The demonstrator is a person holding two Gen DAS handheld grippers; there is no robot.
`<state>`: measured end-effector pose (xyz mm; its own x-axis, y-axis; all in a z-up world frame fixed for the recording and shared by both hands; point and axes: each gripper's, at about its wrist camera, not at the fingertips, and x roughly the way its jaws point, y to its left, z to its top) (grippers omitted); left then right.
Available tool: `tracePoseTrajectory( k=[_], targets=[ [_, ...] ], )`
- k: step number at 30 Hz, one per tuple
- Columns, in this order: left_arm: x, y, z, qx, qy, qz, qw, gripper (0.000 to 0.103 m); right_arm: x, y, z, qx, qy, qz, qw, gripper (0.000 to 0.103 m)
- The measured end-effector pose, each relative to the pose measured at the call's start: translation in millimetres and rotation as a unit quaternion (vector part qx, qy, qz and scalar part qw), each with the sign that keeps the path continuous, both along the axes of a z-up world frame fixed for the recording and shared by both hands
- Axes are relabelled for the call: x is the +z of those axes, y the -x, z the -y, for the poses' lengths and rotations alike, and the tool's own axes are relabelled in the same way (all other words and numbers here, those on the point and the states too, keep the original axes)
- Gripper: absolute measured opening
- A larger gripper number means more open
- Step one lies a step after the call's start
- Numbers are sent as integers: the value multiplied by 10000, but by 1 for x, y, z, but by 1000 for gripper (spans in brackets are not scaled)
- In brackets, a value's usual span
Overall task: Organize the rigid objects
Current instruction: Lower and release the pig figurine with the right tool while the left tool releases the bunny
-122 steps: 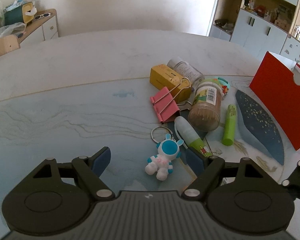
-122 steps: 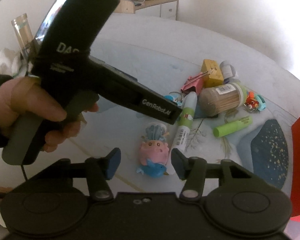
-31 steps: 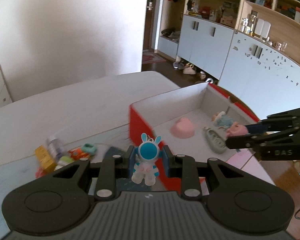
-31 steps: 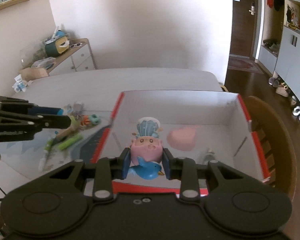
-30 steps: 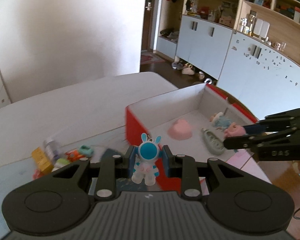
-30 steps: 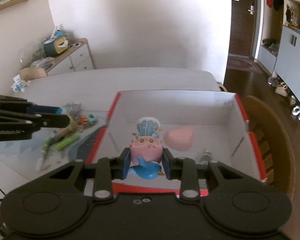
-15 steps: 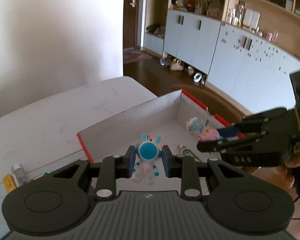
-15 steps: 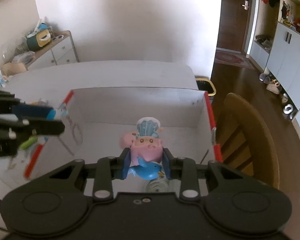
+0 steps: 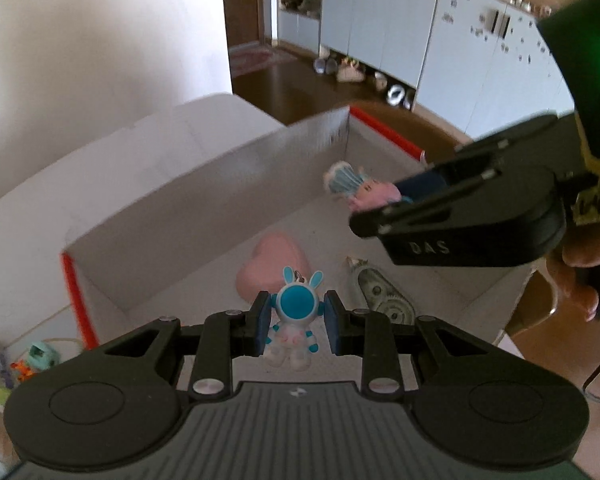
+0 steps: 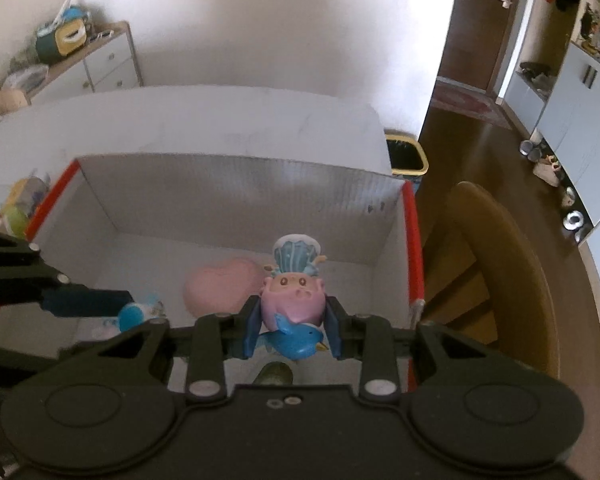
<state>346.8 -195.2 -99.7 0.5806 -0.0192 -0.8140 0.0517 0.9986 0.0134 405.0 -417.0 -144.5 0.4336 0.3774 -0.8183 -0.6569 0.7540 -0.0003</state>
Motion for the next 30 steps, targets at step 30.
tracePoseTrajectory(
  k=[30],
  targets=[
    [-63, -55, 19, -20, 90, -1540, 9880, 27, -18, -15, -15, 234, 674, -75, 9974, 34]
  ],
)
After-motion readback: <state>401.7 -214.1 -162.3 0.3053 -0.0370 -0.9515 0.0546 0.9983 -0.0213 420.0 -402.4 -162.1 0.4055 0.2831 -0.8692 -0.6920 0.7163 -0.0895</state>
